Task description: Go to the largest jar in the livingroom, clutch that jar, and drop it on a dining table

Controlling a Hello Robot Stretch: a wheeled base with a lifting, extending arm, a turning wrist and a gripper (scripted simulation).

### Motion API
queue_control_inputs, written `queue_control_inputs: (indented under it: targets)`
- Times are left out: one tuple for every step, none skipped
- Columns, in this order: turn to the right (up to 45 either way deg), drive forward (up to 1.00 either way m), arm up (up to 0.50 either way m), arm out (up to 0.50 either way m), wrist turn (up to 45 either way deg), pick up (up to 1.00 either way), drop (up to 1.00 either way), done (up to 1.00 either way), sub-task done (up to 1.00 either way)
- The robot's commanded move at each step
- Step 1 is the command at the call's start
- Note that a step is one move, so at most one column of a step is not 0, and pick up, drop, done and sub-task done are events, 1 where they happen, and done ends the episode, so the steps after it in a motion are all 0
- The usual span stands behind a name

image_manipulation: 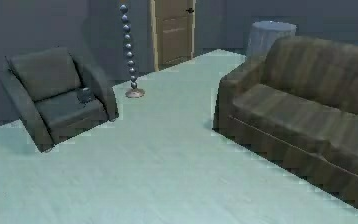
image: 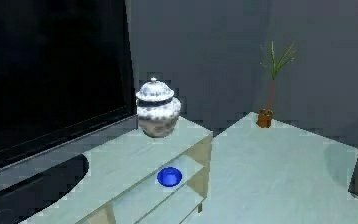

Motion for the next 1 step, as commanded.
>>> queue_control_inputs:
  targets:
    - [45.0,0.0,0.0,0.0,0.0,0.0,0.0,0.0,0.0]
